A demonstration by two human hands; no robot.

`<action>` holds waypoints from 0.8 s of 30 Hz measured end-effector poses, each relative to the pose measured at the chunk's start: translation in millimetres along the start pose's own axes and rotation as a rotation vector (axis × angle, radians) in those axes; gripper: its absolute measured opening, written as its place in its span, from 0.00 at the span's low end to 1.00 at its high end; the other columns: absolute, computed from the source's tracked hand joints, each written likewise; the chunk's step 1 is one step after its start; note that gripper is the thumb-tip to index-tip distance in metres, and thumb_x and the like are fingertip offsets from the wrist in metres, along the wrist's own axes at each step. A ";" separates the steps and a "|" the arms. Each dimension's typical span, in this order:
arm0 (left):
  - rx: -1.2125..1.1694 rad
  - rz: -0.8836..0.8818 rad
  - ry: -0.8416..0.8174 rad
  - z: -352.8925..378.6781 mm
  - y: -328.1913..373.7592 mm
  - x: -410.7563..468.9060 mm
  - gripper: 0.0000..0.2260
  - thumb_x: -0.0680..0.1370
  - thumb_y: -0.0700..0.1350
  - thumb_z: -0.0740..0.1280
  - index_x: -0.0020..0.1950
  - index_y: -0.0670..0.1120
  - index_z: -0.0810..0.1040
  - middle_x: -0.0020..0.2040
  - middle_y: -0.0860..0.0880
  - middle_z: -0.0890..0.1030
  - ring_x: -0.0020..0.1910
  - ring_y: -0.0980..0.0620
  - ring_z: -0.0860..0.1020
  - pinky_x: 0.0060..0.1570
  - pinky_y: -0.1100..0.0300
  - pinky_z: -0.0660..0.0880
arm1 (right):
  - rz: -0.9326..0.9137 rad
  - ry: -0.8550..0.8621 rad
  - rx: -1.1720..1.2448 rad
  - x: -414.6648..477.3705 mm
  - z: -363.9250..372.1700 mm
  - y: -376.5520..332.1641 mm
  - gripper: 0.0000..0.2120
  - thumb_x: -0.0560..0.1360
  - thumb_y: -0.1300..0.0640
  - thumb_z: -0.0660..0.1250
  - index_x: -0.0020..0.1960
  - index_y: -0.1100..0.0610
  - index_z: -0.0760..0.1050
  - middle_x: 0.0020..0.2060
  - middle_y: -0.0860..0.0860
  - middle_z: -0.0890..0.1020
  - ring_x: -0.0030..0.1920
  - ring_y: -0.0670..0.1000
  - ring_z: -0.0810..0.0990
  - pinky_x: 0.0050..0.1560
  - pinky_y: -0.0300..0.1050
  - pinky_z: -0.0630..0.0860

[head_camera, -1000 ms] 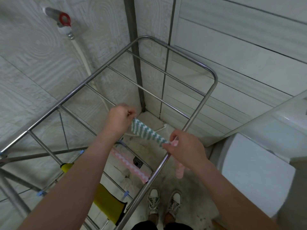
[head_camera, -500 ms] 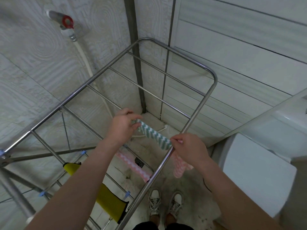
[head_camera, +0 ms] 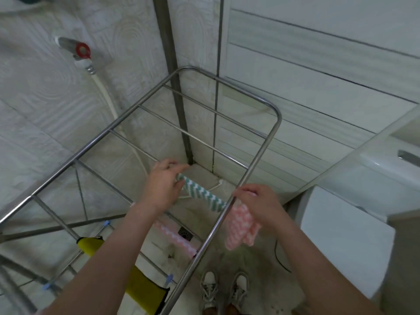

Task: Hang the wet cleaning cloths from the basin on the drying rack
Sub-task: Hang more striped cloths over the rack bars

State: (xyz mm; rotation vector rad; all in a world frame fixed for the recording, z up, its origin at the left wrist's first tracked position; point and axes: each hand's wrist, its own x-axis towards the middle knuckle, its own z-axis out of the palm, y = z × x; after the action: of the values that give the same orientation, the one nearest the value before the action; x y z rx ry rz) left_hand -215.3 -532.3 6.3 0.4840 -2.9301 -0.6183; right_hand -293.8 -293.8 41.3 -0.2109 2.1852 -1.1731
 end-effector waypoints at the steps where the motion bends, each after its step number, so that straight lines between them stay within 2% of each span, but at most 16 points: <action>1: -0.022 0.016 0.039 -3.5 8.3 -1.3 0.15 0.73 0.40 0.71 0.60 0.46 0.80 0.58 0.42 0.77 0.57 0.42 0.75 0.58 0.51 0.73 | 0.053 -0.001 0.114 -3.7 -10.3 -5.1 0.06 0.74 0.52 0.69 0.44 0.52 0.84 0.40 0.46 0.84 0.43 0.47 0.82 0.48 0.43 0.76; 3: -0.190 -0.004 0.064 -14.2 39.7 -7.8 0.10 0.75 0.47 0.68 0.53 0.45 0.82 0.51 0.45 0.82 0.50 0.47 0.79 0.51 0.56 0.74 | 0.121 0.002 0.337 -13.3 -29.2 -13.3 0.07 0.73 0.55 0.69 0.41 0.56 0.84 0.33 0.50 0.82 0.34 0.50 0.80 0.36 0.39 0.75; 5: -0.492 -0.060 -0.137 -23.3 80.3 -16.2 0.17 0.76 0.57 0.65 0.48 0.44 0.83 0.44 0.48 0.84 0.44 0.52 0.81 0.46 0.59 0.74 | 0.119 -0.020 0.547 -23.6 -43.7 -17.8 0.07 0.74 0.58 0.67 0.42 0.59 0.83 0.27 0.50 0.76 0.24 0.46 0.72 0.25 0.34 0.66; 6: -0.635 -0.072 -0.273 -25.8 99.0 -21.1 0.19 0.74 0.59 0.65 0.50 0.45 0.83 0.44 0.51 0.84 0.45 0.57 0.81 0.47 0.61 0.74 | 0.105 -0.043 0.630 -27.6 -48.0 -19.6 0.07 0.75 0.59 0.66 0.43 0.60 0.82 0.27 0.50 0.75 0.22 0.45 0.70 0.22 0.33 0.64; 8: -0.823 -0.066 -0.432 -22.6 126.2 -28.9 0.18 0.70 0.59 0.65 0.54 0.50 0.82 0.48 0.55 0.83 0.49 0.60 0.80 0.53 0.63 0.75 | 0.082 -0.105 0.754 -35.3 -53.8 -24.3 0.08 0.76 0.60 0.65 0.45 0.62 0.80 0.27 0.51 0.77 0.22 0.44 0.72 0.21 0.33 0.66; 10: -0.900 -0.068 -0.400 -17.9 141.2 -31.9 0.12 0.68 0.57 0.70 0.47 0.55 0.82 0.46 0.54 0.84 0.49 0.54 0.81 0.55 0.55 0.77 | 0.062 -0.159 0.837 -42.8 -59.5 -25.4 0.08 0.76 0.61 0.63 0.46 0.63 0.79 0.26 0.50 0.79 0.23 0.45 0.75 0.22 0.34 0.70; 12: -0.920 -0.089 -0.339 -19.7 144.5 -30.9 0.09 0.65 0.55 0.74 0.40 0.52 0.82 0.42 0.51 0.84 0.47 0.49 0.82 0.55 0.48 0.77 | 0.042 -0.190 0.872 -45.8 -61.7 -23.3 0.08 0.76 0.61 0.63 0.46 0.63 0.79 0.28 0.50 0.80 0.26 0.46 0.78 0.25 0.36 0.74; 14: -0.955 -0.057 -0.305 -24.3 147.2 -29.8 0.08 0.65 0.50 0.75 0.39 0.48 0.82 0.42 0.48 0.84 0.46 0.48 0.82 0.53 0.50 0.78 | 0.022 -0.189 0.880 -46.8 -65.3 -17.2 0.08 0.74 0.59 0.66 0.46 0.63 0.81 0.29 0.51 0.80 0.26 0.46 0.76 0.26 0.37 0.73; 16: -1.039 -0.020 -0.268 -28.4 149.4 -28.7 0.05 0.69 0.42 0.73 0.40 0.42 0.80 0.38 0.48 0.82 0.40 0.52 0.80 0.45 0.59 0.77 | -0.001 -0.146 0.842 -47.1 -68.0 -12.9 0.08 0.70 0.57 0.69 0.46 0.60 0.83 0.31 0.51 0.78 0.26 0.47 0.73 0.28 0.37 0.70; 17: -1.077 -0.010 -0.246 -32.7 152.6 -27.9 0.03 0.71 0.38 0.72 0.40 0.41 0.78 0.35 0.50 0.81 0.36 0.55 0.79 0.40 0.63 0.75 | -0.014 -0.097 0.827 -47.7 -69.7 -12.1 0.08 0.69 0.57 0.71 0.46 0.58 0.83 0.33 0.52 0.79 0.28 0.48 0.74 0.30 0.38 0.70; 19: -1.122 -0.010 -0.191 -39.4 155.9 -25.8 0.05 0.75 0.34 0.67 0.40 0.41 0.75 0.30 0.55 0.76 0.31 0.59 0.73 0.33 0.68 0.70 | -0.059 0.080 0.797 -47.4 -72.1 -10.5 0.06 0.69 0.60 0.72 0.46 0.57 0.84 0.36 0.52 0.83 0.33 0.49 0.80 0.33 0.39 0.76; 21: -1.134 -0.020 -0.155 -42.4 156.3 -22.9 0.05 0.77 0.35 0.64 0.42 0.42 0.73 0.31 0.49 0.71 0.31 0.55 0.68 0.32 0.65 0.66 | -0.161 0.279 0.633 -48.3 -76.0 -11.3 0.05 0.70 0.62 0.73 0.45 0.55 0.84 0.36 0.51 0.85 0.37 0.46 0.82 0.36 0.38 0.78; 22: -1.126 -0.025 -0.158 -43.2 155.9 -21.8 0.05 0.77 0.37 0.64 0.42 0.42 0.72 0.32 0.46 0.69 0.33 0.52 0.66 0.32 0.63 0.65 | -0.219 0.340 0.512 -48.5 -78.2 -11.2 0.05 0.71 0.62 0.74 0.43 0.54 0.84 0.36 0.51 0.85 0.37 0.45 0.82 0.38 0.38 0.78; 24: -1.091 -0.030 -0.206 -45.1 154.4 -20.1 0.04 0.76 0.38 0.66 0.42 0.43 0.73 0.34 0.44 0.68 0.34 0.50 0.66 0.33 0.62 0.66 | -0.278 0.403 0.341 -49.3 -83.0 -11.9 0.05 0.70 0.61 0.75 0.40 0.52 0.83 0.36 0.54 0.85 0.37 0.47 0.81 0.39 0.41 0.80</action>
State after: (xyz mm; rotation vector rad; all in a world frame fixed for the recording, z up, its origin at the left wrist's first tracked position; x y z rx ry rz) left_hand -232.8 -408.8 110.0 0.3114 -2.2098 -2.1222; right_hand -307.3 -222.8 106.4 -0.1433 2.2924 -1.8579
